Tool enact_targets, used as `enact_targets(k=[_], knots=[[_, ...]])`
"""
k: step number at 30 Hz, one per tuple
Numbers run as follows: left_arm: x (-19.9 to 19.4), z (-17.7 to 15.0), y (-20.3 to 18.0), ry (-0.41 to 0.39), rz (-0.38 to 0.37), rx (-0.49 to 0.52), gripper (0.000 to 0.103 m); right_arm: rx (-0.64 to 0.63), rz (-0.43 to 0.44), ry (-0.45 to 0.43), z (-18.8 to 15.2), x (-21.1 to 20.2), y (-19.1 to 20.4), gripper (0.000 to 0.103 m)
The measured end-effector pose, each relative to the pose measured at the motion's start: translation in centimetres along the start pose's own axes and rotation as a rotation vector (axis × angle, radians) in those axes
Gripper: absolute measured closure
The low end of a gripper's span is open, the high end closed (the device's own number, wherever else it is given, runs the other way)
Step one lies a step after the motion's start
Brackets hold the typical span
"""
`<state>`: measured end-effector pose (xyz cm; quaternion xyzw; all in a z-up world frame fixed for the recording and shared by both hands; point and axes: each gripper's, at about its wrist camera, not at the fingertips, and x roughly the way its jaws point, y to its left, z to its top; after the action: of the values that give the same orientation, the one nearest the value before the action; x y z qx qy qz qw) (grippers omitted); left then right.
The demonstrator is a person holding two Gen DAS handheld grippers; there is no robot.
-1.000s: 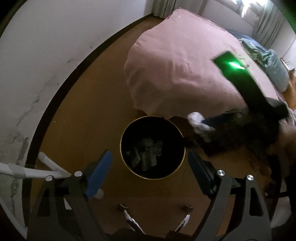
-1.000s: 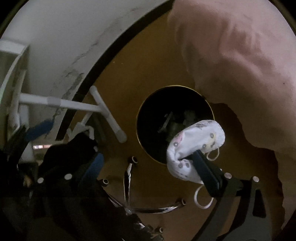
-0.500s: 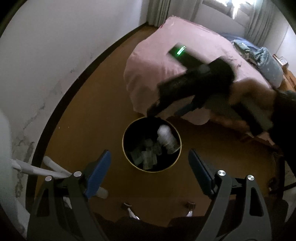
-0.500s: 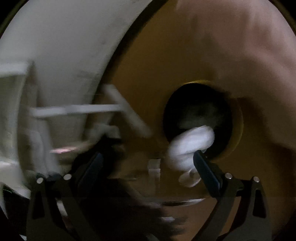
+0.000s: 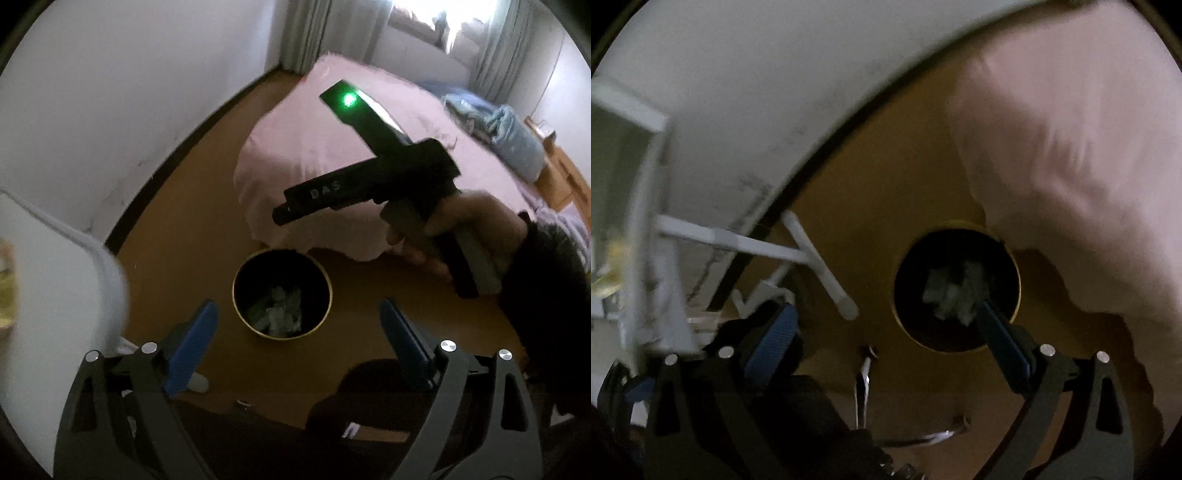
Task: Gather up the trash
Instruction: 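Grasp the pink candy box with the left gripper while the right grasps the yellow toy stick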
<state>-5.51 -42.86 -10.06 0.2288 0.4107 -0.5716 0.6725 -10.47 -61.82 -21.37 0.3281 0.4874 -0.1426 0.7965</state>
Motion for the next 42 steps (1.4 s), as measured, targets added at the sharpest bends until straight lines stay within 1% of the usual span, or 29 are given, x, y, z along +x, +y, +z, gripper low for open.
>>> enact_targets(k=[1, 3, 4, 5, 6, 7, 9, 10, 11, 12, 13, 16, 17, 18, 19, 21, 23, 25, 26, 27, 29, 30, 32, 33, 34, 36, 42], knots=[[-2.1, -0.2, 0.3, -0.033, 0.002, -0.017, 0.013, -0.066, 0.002, -0.048, -0.1, -2.2, 2.5, 0.008], [-6.1, -0.9, 1.6, -0.106, 0.029, -0.056, 0.011, -0.153, 0.025, -0.101, -0.3, -4.5, 6.4, 0.008], [-8.4, -1.7, 3.0, -0.149, 0.064, -0.086, 0.011, -0.203, 0.046, -0.127, -0.4, -5.5, 8.9, 0.008], [-10.6, -2.7, 4.7, -0.18, 0.115, -0.123, 0.01, -0.26, 0.068, -0.15, -0.6, -6.4, 11.8, 0.008], [-12.0, -3.5, 5.9, -0.194, 0.159, -0.152, 0.01, -0.306, 0.086, -0.167, -0.7, -6.8, 14.5, 0.008], [-14.0, -5.0, 8.0, -0.209, 0.24, -0.204, 0.01, -0.363, 0.108, -0.182, -1.0, -7.1, 17.6, 0.008], [-17.1, -8.1, 11.9, -0.213, 0.384, -0.314, 0.01, -0.508, 0.168, -0.204, -2.1, -7.1, 24.9, 0.008], [-18.9, -10.2, 14.4, -0.205, 0.461, -0.388, 0.01, -0.56, 0.188, -0.209, -2.6, -6.8, 27.5, 0.009], [-20.7, -12.6, 16.8, -0.19, 0.532, -0.464, 0.01, -0.63, 0.202, -0.211, -3.3, -6.3, 31.1, 0.008], [-22.5, -15.0, 19.1, -0.177, 0.589, -0.539, 0.01, -0.684, 0.211, -0.206, -3.9, -5.8, 33.8, 0.009], [-23.5, -16.7, 20.4, -0.168, 0.622, -0.589, 0.01, -0.748, 0.225, -0.187, -4.6, -4.8, 37.6, 0.009], [-27.6, -22.9, 24.7, -0.149, 0.735, -0.748, 0.01, -0.874, 0.258, -0.15, -5.9, -2.6, 45.0, 0.009], [-28.8, -24.8, 25.8, -0.147, 0.76, -0.784, 0.01, -0.91, 0.249, -0.134, -6.2, -1.4, 47.8, 0.009], [-29.2, -25.7, 26.5, -0.143, 0.77, -0.802, 0.01, -0.939, 0.245, -0.117, -6.3, -0.3, 49.8, 0.009], [-29.8, -27.1, 27.4, -0.145, 0.775, -0.819, 0.01, -0.966, 0.245, -0.095, -6.5, 0.9, 52.0, 0.009], [-30.9, -28.6, 29.0, -0.151, 0.766, -0.844, 0.01, -1.004, 0.203, -0.067, -7.1, 3.7, 55.9, 0.01], [-31.3, -29.6, 30.5, -0.152, 0.76, -0.862, 0.01, -1.022, 0.168, -0.021, -7.0, 6.9, 59.5, 0.016], [-31.2, -29.9, 32.2, -0.158, 0.742, -0.86, 0.01, -1.019, 0.127, 0.021, -6.9, 9.7, 61.5, 0.028], [-31.1, -29.9, 32.3, -0.159, 0.739, -0.861, 0.01, -1.015, 0.118, 0.032, -6.9, 10.5, 61.7, 0.031], [-31.0, -29.9, 32.1, -0.161, 0.735, -0.859, 0.01, -1.012, 0.103, 0.037, -6.9, 11.2, 62.0, 0.036], [-30.8, -29.7, 33.3, -0.162, 0.722, -0.844, 0.01, -1.006, 0.08, 0.038, -6.9, 12.1, 62.3, 0.044], [-30.6, -29.5, 33.8, -0.157, 0.723, -0.833, 0.01, -1.006, 0.077, 0.039, -6.9, 12.4, 62.3, 0.052], [-29.5, -28.1, 34.6, -0.148, 0.729, -0.809, 0.01, -1.015, 0.075, 0.028, -7.1, 12.5, 62.6, 0.059], [-29.3, -27.8, 35.0, -0.146, 0.735, -0.797, 0.01, -1.017, 0.083, 0.03, -7.1, 12.5, 62.7, 0.069], [-29.0, -27.4, 35.5, -0.142, 0.737, -0.784, 0.01, -1.016, 0.096, 0.035, -7.1, 12.4, 62.6, 0.088], [-28.4, -26.8, 36.5, -0.13, 0.734, -0.775, 0.01, -1.023, 0.095, 0.042, -7.1, 12.0, 62.1, 0.088], [-26.4, -24.6, 39.0, -0.115, 0.735, -0.712, 0.011, -1.003, 0.15, 0.03, -6.6, 9.2, 59.7, 0.088]])
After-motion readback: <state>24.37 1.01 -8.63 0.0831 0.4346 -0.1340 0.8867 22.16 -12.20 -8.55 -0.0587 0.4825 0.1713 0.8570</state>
